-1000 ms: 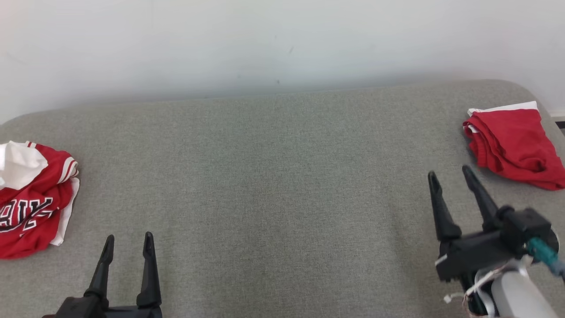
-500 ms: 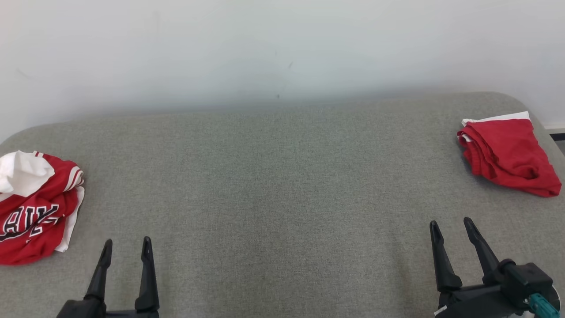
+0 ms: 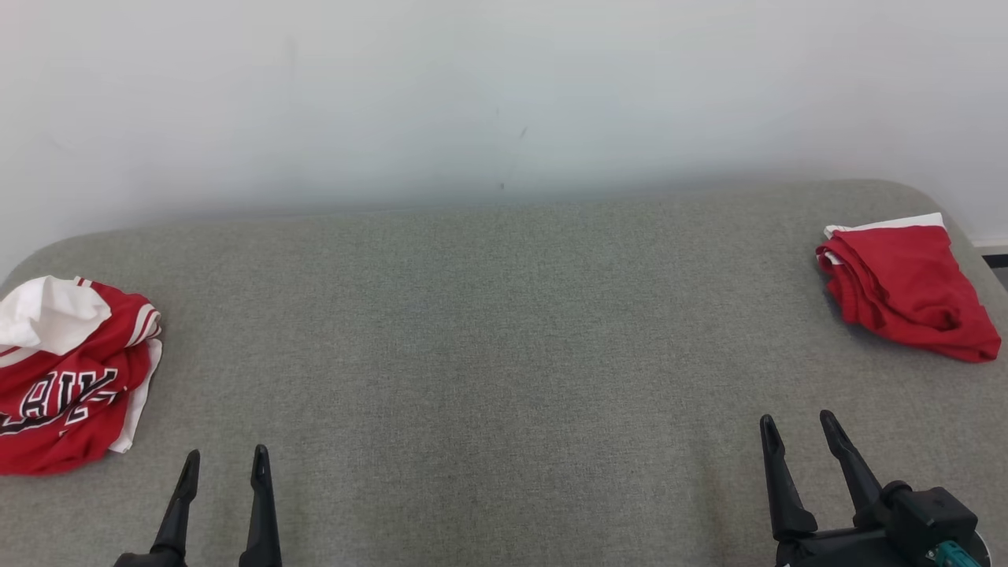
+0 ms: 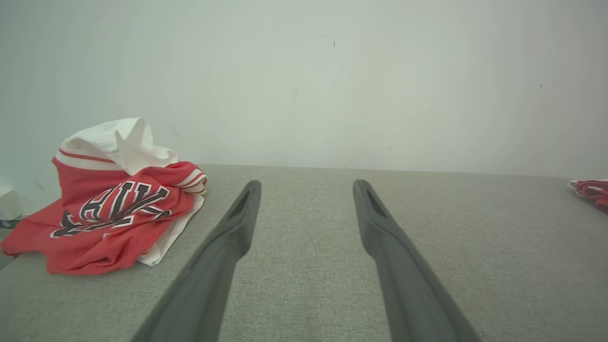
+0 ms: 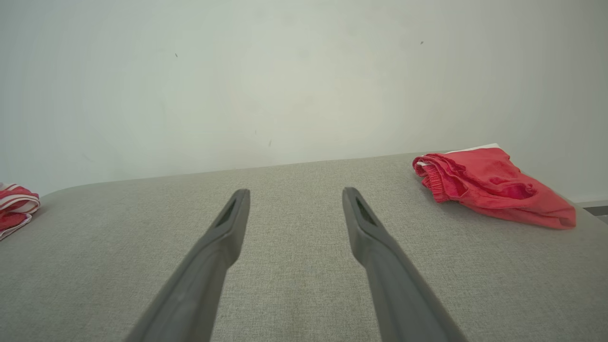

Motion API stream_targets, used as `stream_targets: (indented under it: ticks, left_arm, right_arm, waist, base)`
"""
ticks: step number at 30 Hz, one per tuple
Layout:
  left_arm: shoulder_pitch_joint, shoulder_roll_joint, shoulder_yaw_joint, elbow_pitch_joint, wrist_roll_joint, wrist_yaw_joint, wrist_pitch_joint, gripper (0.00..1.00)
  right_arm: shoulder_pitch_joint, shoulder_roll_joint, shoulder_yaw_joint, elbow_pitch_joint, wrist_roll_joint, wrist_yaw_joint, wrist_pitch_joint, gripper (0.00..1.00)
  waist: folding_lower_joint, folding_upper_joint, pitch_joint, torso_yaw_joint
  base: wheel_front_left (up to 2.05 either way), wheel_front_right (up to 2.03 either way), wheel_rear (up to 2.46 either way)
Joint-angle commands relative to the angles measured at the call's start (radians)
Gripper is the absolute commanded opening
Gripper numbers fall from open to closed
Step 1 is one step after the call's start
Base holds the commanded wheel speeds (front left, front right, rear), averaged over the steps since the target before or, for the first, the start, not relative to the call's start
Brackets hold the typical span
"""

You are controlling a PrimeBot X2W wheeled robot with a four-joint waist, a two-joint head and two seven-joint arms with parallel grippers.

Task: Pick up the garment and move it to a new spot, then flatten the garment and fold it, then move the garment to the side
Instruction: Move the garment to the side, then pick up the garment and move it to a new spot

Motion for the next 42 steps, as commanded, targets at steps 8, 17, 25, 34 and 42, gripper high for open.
stream_targets:
  ticks: [8, 17, 25, 34, 42]
  left_arm:
    - [0.006, -0.003, 0.001, 0.005, 0.007, 0.001, -0.003, 1.0]
    - [-0.003, 0.001, 0.01, 0.013, 0.004, 0.004, -0.003, 1.0]
    - [0.0, 0.008, 0.025, 0.017, -0.004, 0.007, -0.003, 1.0]
    - [0.006, 0.007, 0.04, 0.012, -0.012, 0.012, -0.003, 1.0]
    - [0.024, 0.007, 0.062, 0.006, -0.016, 0.017, -0.003, 1.0]
  right_arm:
    - [0.017, 0.001, 0.0, 0.002, -0.006, -0.003, 0.006, 1.0]
    - [0.028, 0.01, 0.013, 0.009, 0.001, -0.003, 0.003, 1.0]
    - [0.035, 0.02, 0.003, 0.014, 0.005, -0.003, -0.003, 1.0]
    - [0.03, 0.013, 0.007, 0.017, -0.002, -0.003, 0.007, 1.0]
    - [0.025, 0.016, 0.018, 0.026, 0.002, -0.003, 0.009, 1.0]
  waist:
    - [0.0, 0.0, -0.002, 0.008]
    - [0.0, 0.0, -0.002, 0.089]
    - [0.0, 0.0, 0.011, 0.233]
    - [0.0, 0.0, 0.028, 0.409]
    - [0.0, 0.0, 0.021, 0.516]
  base:
    - [0.0, 0.0, 0.0]
    - [0.0, 0.0, 0.0]
    - [0.0, 0.0, 0.0]
    - [0.0, 0.0, 0.0]
    - [0.0, 0.0, 0.0]
